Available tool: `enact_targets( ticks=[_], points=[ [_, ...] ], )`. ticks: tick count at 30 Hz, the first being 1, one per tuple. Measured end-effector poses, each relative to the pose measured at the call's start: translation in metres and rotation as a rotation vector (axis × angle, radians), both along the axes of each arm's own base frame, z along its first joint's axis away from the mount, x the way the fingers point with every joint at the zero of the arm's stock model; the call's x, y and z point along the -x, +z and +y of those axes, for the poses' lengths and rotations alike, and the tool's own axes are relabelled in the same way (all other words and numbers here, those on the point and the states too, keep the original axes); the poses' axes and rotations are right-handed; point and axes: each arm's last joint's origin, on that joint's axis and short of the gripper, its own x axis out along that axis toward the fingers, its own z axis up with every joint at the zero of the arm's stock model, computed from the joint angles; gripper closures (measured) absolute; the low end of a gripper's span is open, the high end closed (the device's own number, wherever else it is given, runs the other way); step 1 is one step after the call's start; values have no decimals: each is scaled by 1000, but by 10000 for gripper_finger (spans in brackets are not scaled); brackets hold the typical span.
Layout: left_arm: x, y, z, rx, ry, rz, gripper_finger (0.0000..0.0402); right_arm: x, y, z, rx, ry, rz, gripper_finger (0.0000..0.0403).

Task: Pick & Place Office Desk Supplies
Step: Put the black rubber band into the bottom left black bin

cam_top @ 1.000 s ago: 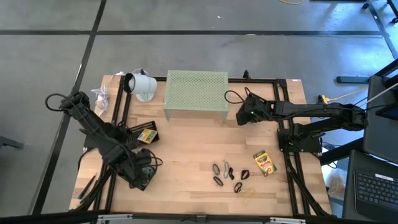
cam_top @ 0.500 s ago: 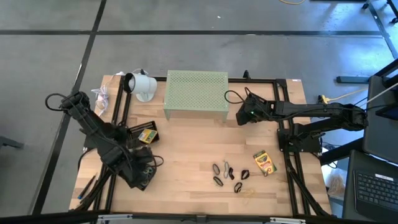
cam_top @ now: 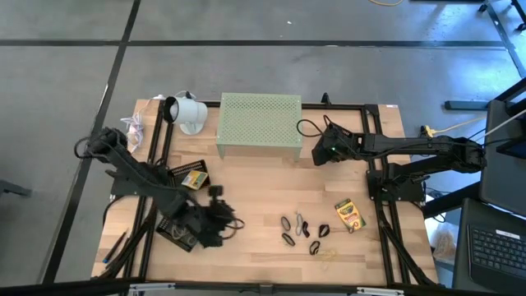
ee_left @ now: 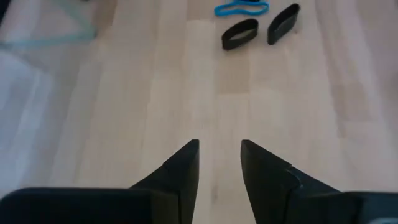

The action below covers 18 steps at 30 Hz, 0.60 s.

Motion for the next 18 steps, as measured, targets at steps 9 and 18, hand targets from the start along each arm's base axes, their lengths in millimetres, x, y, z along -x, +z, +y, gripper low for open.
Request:
enact_targets(
  ticks=[9, 18],
  points=[
    [-61, -46, 16, -23, -236, 56, 285, 0, 0, 0, -1, -1, -1, 211],
    [-102, -77, 39, -76, -393, -9, 286, 0, 0, 0, 0, -2, -1, 211]
  ],
)
